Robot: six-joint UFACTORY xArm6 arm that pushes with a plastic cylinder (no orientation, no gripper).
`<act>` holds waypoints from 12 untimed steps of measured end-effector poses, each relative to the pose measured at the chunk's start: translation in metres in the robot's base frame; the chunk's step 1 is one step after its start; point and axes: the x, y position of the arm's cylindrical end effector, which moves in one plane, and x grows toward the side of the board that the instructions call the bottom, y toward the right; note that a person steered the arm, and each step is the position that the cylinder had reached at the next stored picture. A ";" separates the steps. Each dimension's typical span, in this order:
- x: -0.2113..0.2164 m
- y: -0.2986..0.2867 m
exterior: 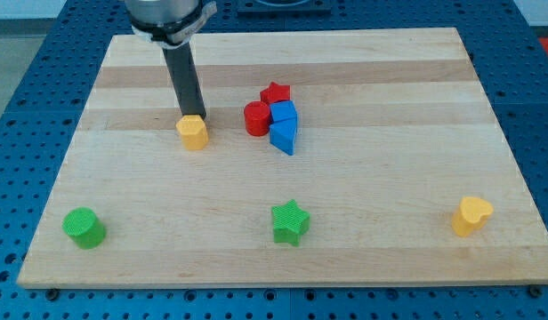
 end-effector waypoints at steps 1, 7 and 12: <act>0.026 0.000; 0.125 -0.045; 0.144 0.043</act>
